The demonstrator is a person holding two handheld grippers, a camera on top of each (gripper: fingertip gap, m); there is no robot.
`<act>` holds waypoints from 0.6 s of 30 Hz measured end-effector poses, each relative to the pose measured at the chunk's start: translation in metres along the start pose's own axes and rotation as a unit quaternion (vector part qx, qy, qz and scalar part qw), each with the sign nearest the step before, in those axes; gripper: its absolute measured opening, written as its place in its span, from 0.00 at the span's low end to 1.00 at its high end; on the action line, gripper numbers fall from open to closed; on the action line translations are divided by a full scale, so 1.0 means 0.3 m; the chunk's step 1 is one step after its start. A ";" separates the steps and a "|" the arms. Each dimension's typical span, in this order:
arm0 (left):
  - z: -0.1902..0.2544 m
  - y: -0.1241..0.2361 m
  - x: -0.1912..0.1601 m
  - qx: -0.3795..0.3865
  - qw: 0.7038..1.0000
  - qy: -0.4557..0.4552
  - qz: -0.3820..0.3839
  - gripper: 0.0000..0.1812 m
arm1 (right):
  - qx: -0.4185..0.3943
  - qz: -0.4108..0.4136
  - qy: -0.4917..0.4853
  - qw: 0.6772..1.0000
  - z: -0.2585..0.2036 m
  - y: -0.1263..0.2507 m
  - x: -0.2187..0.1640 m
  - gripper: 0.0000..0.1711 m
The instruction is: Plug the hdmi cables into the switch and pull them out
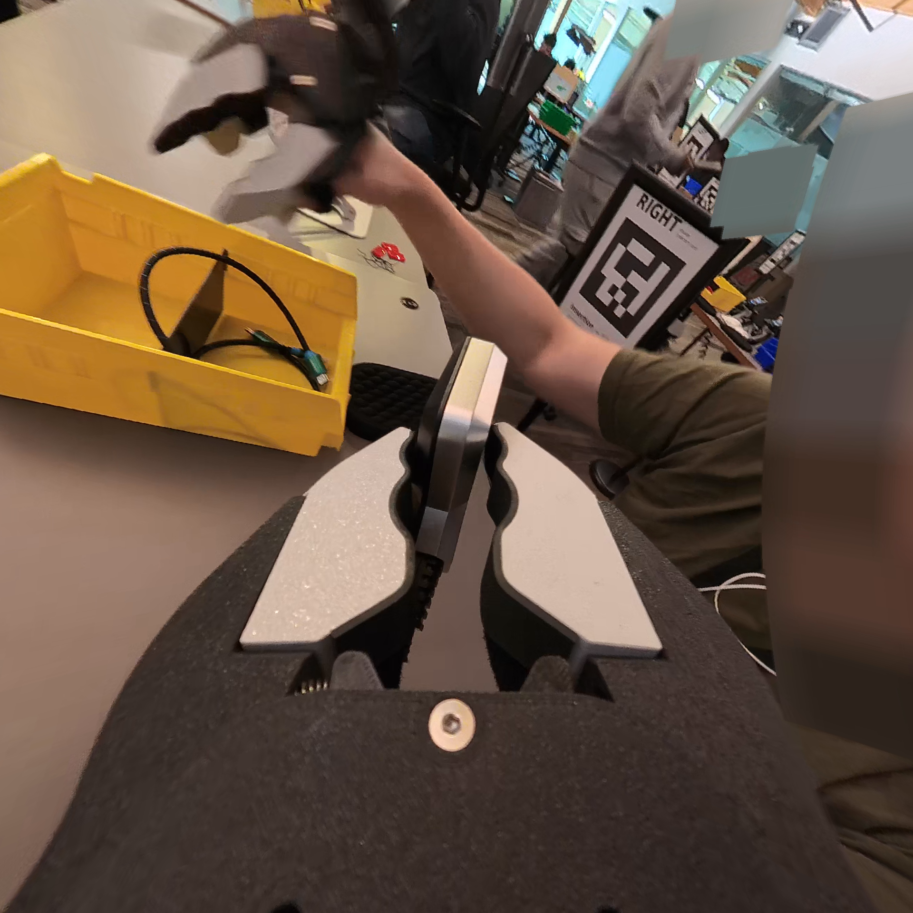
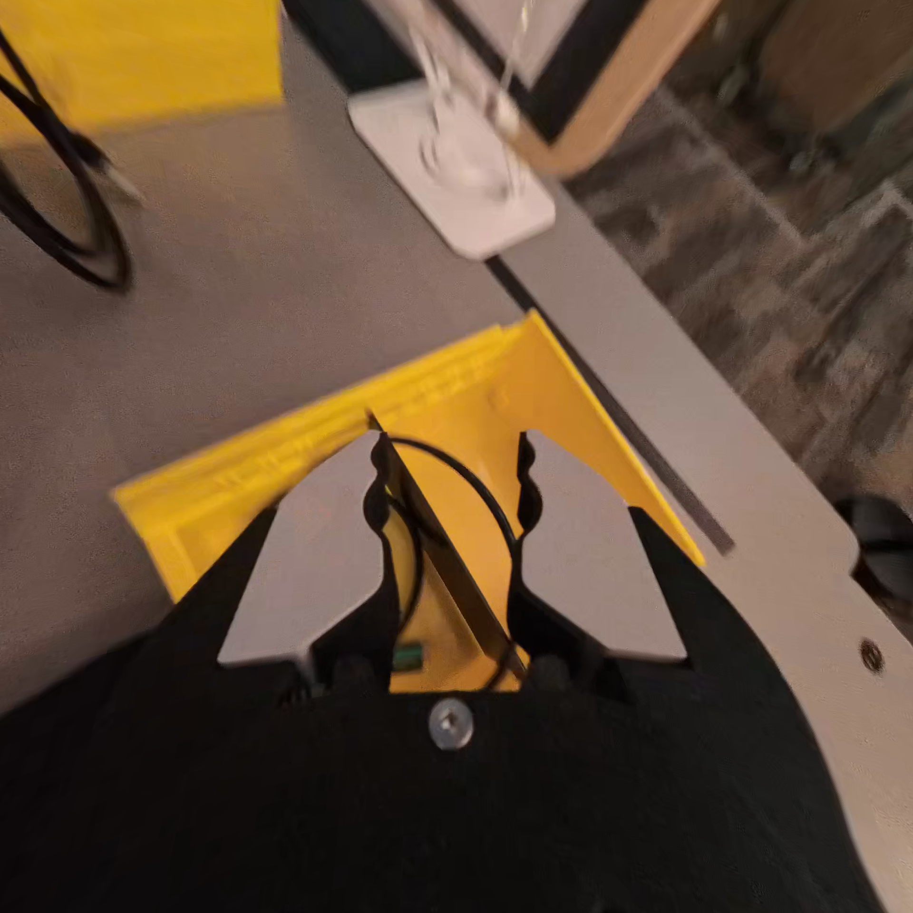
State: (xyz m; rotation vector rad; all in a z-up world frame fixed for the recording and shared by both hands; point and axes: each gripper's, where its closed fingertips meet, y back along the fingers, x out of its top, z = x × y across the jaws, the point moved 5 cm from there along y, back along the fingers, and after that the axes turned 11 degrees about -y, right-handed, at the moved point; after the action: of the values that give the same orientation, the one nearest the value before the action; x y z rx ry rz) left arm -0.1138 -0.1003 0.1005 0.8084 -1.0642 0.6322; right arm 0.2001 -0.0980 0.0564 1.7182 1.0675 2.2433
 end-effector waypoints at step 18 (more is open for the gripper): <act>-0.047 -0.002 0.005 0.041 0.999 -0.005 0.021 0.14 | 0.255 0.151 -0.115 0.948 -0.744 -0.148 0.263 0.14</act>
State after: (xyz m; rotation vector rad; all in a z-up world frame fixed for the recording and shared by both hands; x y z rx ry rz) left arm -0.1057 -0.0888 0.0981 0.8626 -1.0728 0.7122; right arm -0.0384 -0.1276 0.0695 2.4267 1.5103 1.9518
